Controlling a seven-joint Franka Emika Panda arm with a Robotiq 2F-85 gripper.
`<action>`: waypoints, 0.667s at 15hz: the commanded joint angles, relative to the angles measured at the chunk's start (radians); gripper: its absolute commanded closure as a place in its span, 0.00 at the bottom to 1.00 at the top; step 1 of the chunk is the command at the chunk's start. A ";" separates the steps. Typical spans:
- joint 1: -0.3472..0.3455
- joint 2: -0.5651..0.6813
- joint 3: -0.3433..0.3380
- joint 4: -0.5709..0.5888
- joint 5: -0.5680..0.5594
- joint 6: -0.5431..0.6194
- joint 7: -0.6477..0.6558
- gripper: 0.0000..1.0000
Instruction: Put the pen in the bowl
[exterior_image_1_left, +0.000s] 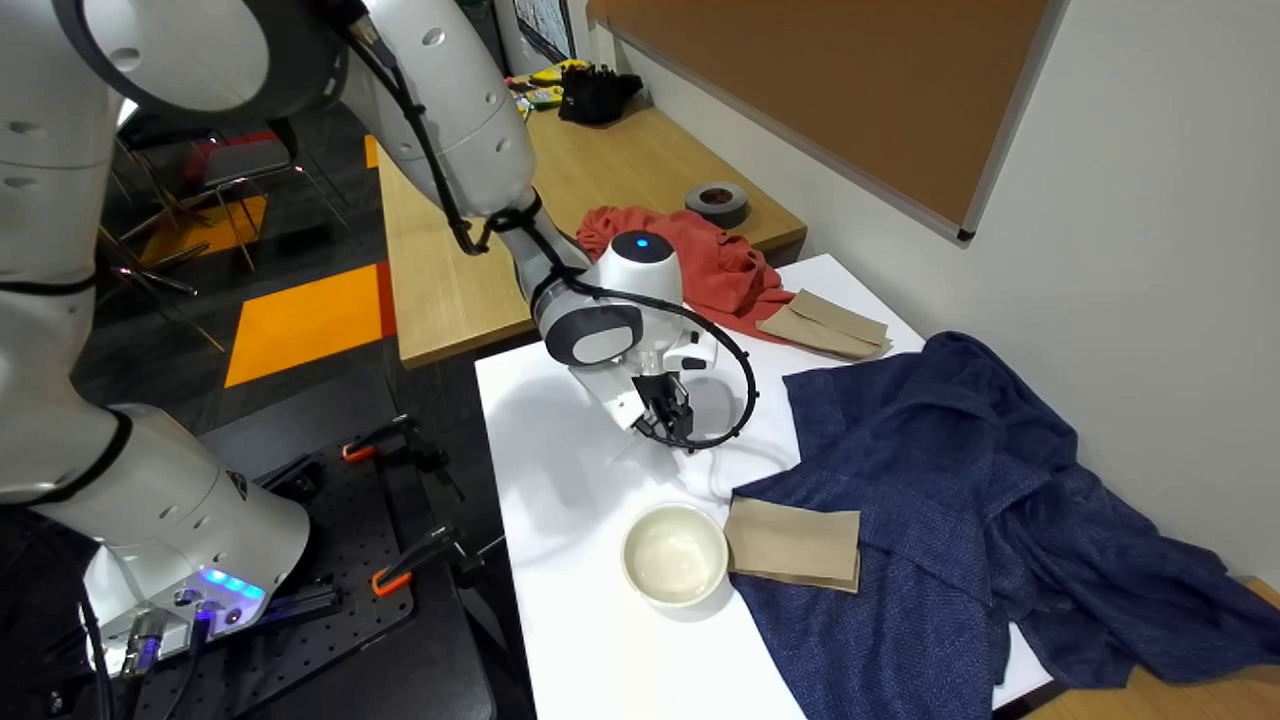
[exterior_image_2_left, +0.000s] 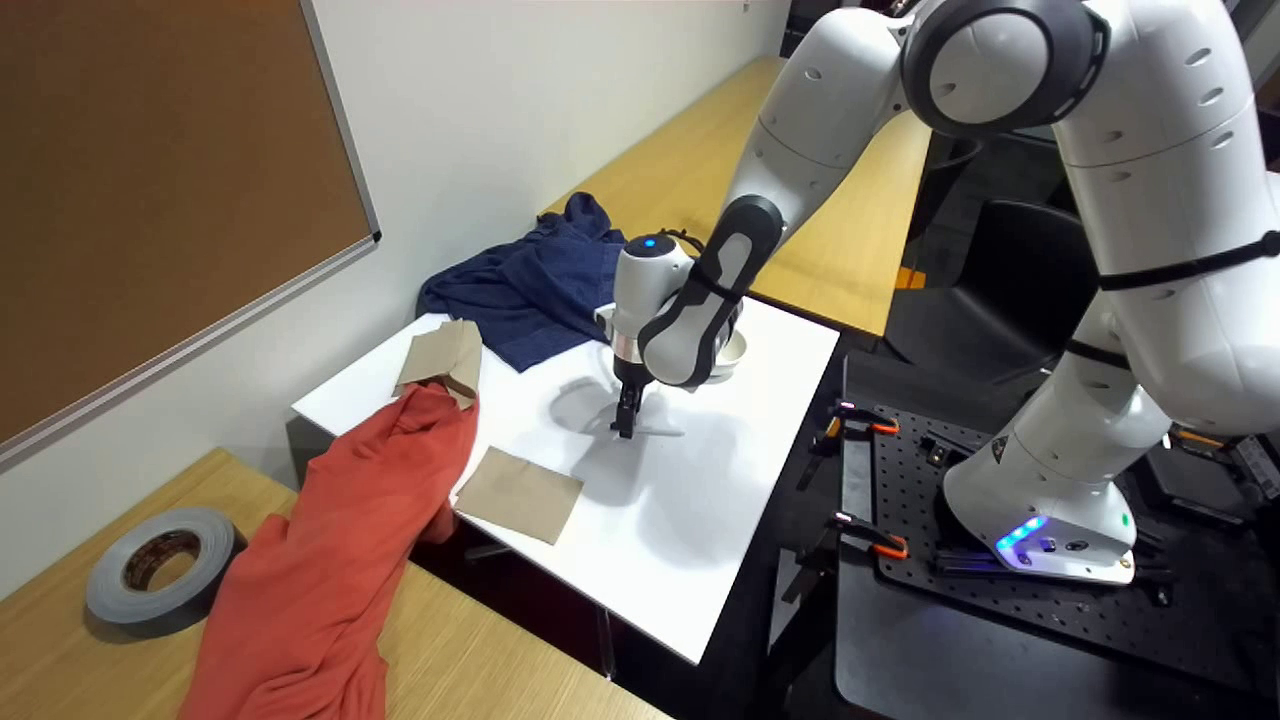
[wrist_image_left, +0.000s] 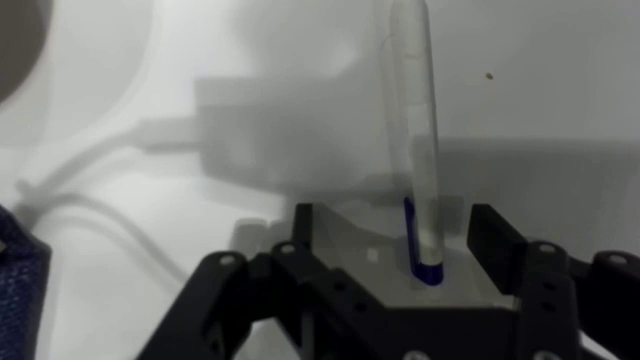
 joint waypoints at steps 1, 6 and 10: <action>-0.003 0.015 -0.002 0.014 -0.027 0.014 0.042 0.51; -0.003 0.009 -0.008 0.018 -0.026 0.014 0.047 0.88; 0.013 -0.029 -0.023 -0.008 -0.016 0.021 0.083 0.96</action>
